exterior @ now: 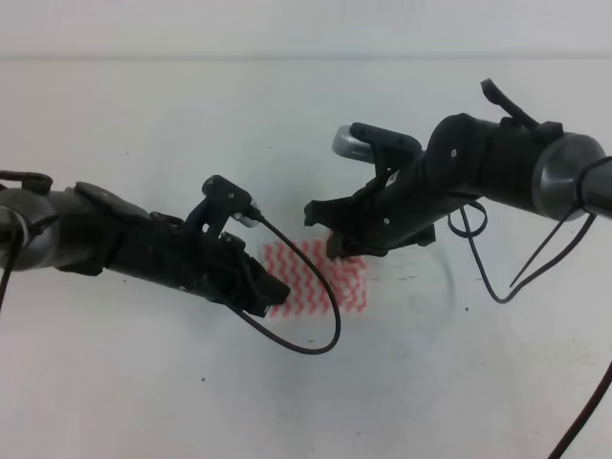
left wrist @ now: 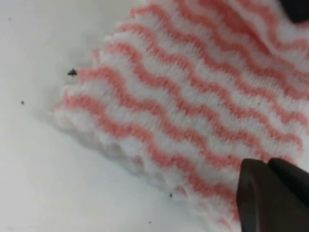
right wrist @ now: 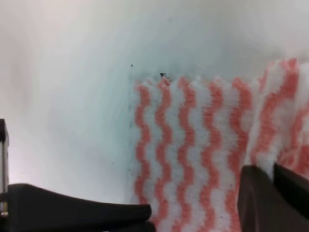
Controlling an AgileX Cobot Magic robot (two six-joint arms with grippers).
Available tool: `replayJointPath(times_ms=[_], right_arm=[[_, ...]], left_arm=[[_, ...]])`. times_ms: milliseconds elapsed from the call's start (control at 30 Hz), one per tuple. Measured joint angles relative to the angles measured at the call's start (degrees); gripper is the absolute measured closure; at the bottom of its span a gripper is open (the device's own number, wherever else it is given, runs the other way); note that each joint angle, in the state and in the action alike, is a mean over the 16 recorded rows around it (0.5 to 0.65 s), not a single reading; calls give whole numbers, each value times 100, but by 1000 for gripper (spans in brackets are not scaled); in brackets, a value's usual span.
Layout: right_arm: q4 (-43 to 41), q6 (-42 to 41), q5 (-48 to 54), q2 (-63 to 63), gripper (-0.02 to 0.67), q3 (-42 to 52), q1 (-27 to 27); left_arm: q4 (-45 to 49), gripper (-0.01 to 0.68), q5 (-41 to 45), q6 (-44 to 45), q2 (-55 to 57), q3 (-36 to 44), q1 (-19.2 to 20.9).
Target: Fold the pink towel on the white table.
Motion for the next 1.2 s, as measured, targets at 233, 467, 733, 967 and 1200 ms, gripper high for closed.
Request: replayJointPath(times_ms=[233,467,733,967,1200], right_arm=[[87,-55,3,26,664,-6,2],[148,-97,3,26,664,-8,26],[160,-103,3,29,664,-8,85],[162,-106,18,29,664,-33,121],[125,-107,63,39,664,-145,123]], left_arm=[[-5,678,-1,5,-2,0,0],[-2,678,-2,6,0,0,0],[-9,678,-4,3,-7,0,0],[-9,678,-9,3,-7,0,0],[-8,678,-14,3,-2,0,0]])
